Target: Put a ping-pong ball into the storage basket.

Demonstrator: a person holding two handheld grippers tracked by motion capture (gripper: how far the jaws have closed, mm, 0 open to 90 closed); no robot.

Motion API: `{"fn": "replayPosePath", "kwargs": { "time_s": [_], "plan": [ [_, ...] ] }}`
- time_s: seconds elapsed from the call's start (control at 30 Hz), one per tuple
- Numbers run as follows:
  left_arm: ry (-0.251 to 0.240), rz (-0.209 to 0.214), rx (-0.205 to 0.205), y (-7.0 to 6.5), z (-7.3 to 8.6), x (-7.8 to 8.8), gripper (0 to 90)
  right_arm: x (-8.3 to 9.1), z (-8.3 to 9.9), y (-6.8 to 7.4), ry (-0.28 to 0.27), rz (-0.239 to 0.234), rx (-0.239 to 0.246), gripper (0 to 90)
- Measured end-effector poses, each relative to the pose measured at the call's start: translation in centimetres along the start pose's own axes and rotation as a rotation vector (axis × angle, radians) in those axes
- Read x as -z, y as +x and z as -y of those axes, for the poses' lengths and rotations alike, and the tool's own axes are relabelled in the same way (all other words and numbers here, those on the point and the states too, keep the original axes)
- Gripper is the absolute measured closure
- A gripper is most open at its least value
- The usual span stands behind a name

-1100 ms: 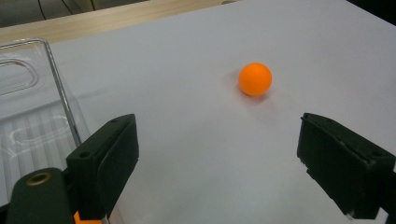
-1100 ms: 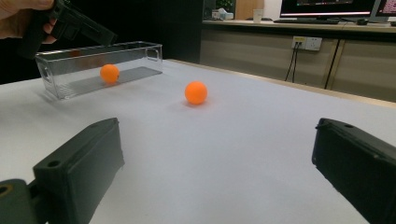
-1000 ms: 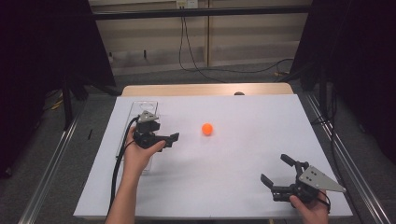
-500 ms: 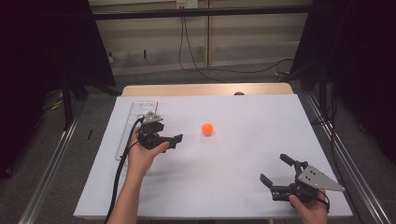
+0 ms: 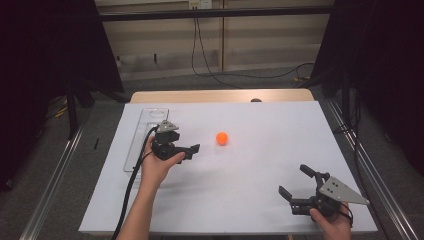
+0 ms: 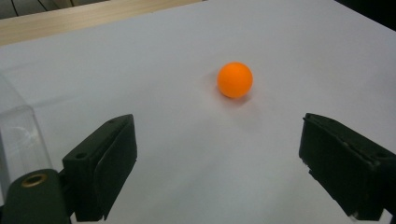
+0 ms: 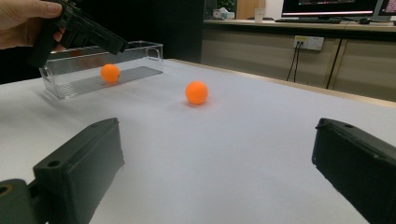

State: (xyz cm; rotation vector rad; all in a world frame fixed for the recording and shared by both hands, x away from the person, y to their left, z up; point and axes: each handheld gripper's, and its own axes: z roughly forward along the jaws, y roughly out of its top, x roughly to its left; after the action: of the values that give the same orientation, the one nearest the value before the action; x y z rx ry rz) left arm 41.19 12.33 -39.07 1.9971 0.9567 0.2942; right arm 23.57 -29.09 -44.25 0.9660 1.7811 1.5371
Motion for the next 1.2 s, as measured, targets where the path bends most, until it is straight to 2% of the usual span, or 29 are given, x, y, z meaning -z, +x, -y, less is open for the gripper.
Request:
{"fn": "replayPosePath", "kwargs": {
  "time_s": [0.33,0.47,0.67,0.93,1.2],
  "plan": [
    [-0.01,0.012,-0.006,-0.5,-0.1,-0.6,10.8,0.0,0.0,0.0,0.001,-0.002,-0.004,1.4],
    [-0.013,0.013,-0.028,-0.8,-0.3,-1.0,10.8,0.0,0.0,0.0,0.001,0.0,-0.007,1.4],
    [-0.024,0.021,-0.03,-1.1,-0.4,-1.2,10.7,0.0,0.0,-0.1,-0.002,0.0,-0.014,1.2],
    [-0.012,0.027,-0.039,-1.3,-0.3,-1.7,9.9,0.1,0.0,-0.1,-0.001,0.001,-0.011,1.3],
    [-0.015,0.049,-0.028,-1.8,-0.4,-2.4,9.9,0.1,0.0,0.0,-0.001,-0.003,-0.006,1.3]
  ]
}}
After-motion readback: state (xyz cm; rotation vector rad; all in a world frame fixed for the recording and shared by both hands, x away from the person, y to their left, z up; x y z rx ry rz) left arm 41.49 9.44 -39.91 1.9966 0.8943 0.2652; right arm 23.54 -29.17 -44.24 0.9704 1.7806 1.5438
